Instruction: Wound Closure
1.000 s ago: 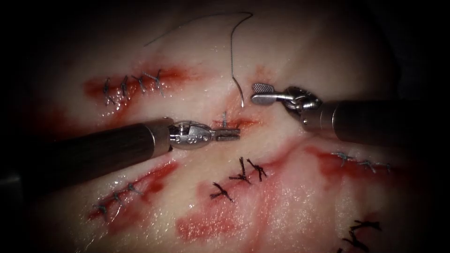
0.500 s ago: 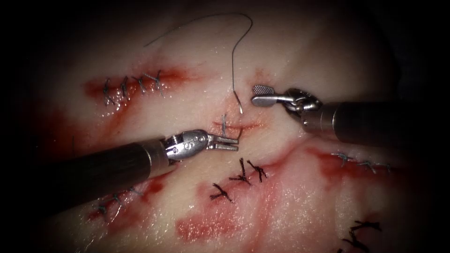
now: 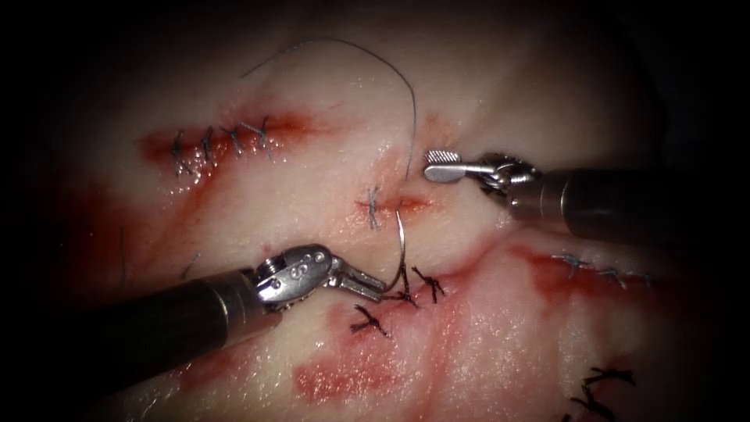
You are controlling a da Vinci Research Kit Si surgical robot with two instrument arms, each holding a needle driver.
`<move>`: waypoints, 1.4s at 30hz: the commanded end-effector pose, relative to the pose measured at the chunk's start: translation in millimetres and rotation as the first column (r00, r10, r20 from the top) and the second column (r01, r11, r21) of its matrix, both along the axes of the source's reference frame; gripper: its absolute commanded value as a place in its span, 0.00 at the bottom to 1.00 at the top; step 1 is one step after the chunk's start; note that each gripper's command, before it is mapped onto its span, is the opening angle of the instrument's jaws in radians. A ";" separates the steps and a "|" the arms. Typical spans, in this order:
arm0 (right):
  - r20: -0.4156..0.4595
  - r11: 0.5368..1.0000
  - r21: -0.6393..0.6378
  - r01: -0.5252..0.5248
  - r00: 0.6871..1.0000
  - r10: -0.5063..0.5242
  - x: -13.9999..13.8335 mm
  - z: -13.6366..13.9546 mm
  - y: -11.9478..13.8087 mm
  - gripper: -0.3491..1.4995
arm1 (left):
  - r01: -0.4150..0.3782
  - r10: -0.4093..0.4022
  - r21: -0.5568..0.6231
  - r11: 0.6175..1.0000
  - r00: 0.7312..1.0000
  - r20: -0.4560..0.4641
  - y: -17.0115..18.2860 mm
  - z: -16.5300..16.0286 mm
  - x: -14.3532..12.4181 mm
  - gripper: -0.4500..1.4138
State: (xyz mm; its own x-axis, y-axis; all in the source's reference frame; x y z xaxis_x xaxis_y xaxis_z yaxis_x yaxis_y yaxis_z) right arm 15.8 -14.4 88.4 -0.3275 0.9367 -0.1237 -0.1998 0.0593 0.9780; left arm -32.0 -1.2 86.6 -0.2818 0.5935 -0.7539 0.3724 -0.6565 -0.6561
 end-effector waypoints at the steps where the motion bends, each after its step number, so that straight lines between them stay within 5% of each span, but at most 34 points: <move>1: -0.001 1.000 0.005 0.002 1.000 -0.002 0.7 0.4 0.4 0.56 | -0.015 0.015 0.025 1.000 1.000 0.008 0.1 0.0 -0.4 0.00; 8: -0.002 1.000 0.010 0.000 1.000 0.000 0.7 0.3 0.3 0.57 | -0.068 0.065 0.066 0.996 0.997 0.048 -0.5 -3.2 0.5 0.00; 14: 0.010 1.000 -0.015 0.006 1.000 -0.006 0.3 -0.3 0.5 0.71 | 0.092 -0.084 -0.156 0.983 0.995 0.056 2.5 -5.2 0.4 0.00; 20: 0.060 0.991 -0.127 0.039 0.998 -0.032 -0.7 -2.3 1.1 0.42 | 0.222 -0.224 -0.378 0.899 0.974 0.038 5.9 -6.9 -0.3 0.00; 23: 0.127 0.954 -0.284 0.093 0.990 -0.059 -1.3 -3.3 1.2 0.00 | 0.275 -0.290 -0.470 0.839 0.956 0.042 7.3 -7.7 -1.1 0.00; 27: 0.224 0.891 -0.405 0.205 0.967 -0.120 -1.8 -4.3 1.6 0.00 | 0.319 -0.358 -0.571 0.757 0.933 0.046 9.0 -8.5 -2.4 0.00; 30: 0.259 0.868 -0.431 0.246 0.956 -0.142 -2.2 -4.7 1.9 0.16 | 0.316 -0.375 -0.627 0.712 0.926 0.040 9.6 -8.5 -3.3 0.00; 32: 0.259 0.872 -0.423 0.246 0.955 -0.144 -2.4 -4.8 2.2 0.40 | 0.312 -0.388 -0.651 0.692 0.921 0.029 9.5 -8.3 -3.7 0.00; 35: 0.231 0.898 -0.373 0.234 0.961 -0.155 -2.4 -5.2 2.5 0.63 | 0.290 -0.400 -0.693 0.660 0.917 0.003 8.8 -7.8 -4.2 0.00; 38: 0.201 0.927 -0.310 0.213 0.967 -0.155 -2.4 -5.7 2.8 0.73 | 0.234 -0.396 -0.731 0.641 0.916 -0.054 7.6 -6.9 -4.7 0.00; 42: 0.130 0.975 -0.149 0.168 0.980 -0.149 -2.4 -6.7 3.0 0.69 | 0.162 -0.420 -0.776 0.609 0.896 -0.143 6.2 -5.3 -5.1 0.00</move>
State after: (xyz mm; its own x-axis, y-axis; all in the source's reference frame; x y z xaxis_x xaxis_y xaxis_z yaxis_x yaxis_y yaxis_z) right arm 12.4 -12.1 81.4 -0.1487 0.9464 -0.2866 -0.2868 0.2361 0.9284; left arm -36.7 4.2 81.4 -0.4945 -0.0365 -0.8684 -0.0517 -0.9961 0.0713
